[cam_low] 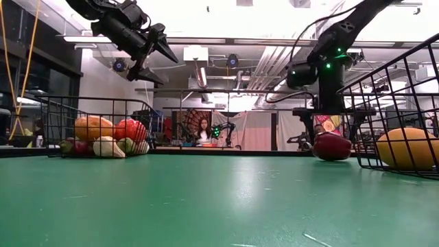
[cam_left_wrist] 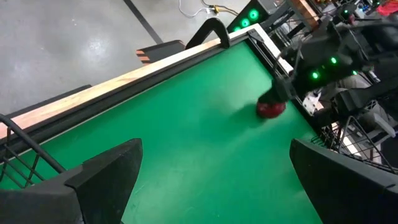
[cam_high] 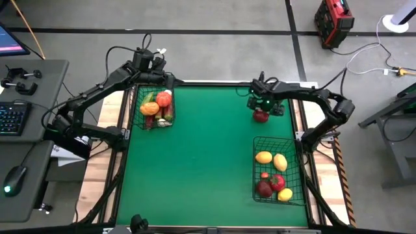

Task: Sort produce into baskets
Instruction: Put the red apple into the bottom black wire basket

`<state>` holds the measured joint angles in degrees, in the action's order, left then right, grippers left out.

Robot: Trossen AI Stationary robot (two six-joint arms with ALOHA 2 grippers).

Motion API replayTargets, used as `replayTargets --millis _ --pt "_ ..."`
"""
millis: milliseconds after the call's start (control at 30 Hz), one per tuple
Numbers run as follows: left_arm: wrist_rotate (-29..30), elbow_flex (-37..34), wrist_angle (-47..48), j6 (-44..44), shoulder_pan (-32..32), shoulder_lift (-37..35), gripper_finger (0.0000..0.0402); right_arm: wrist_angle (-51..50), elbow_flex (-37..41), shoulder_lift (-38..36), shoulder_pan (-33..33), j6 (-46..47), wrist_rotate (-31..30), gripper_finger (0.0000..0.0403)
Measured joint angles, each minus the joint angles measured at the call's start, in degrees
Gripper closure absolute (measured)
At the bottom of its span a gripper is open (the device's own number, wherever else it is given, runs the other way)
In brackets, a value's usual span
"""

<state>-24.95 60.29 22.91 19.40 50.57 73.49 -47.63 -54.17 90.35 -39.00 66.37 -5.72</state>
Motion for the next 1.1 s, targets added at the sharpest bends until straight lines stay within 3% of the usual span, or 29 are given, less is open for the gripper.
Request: replayTargets --millis 300,667,767,967,1100 --pt "0.00 0.00 -0.04 0.00 0.00 0.00 0.0005 -1.35 0.00 0.00 6.52 0.17 0.24 0.0029" --pt "0.00 0.00 -0.08 0.02 0.00 0.01 0.0005 -1.10 -1.80 0.02 4.03 -5.58 -0.33 0.0029" --pt "0.00 0.00 -0.06 0.02 0.00 0.00 0.0005 -1.77 -3.96 0.04 3.41 -9.23 -3.11 0.0029" --pt "0.00 0.00 -0.06 0.00 0.00 0.00 0.0005 -10.73 -13.39 0.04 2.22 -26.77 -10.75 0.0029" --pt "0.00 0.00 -0.06 0.00 0.00 0.01 0.0005 -16.60 -19.71 0.04 2.38 -50.20 -2.45 0.0029"
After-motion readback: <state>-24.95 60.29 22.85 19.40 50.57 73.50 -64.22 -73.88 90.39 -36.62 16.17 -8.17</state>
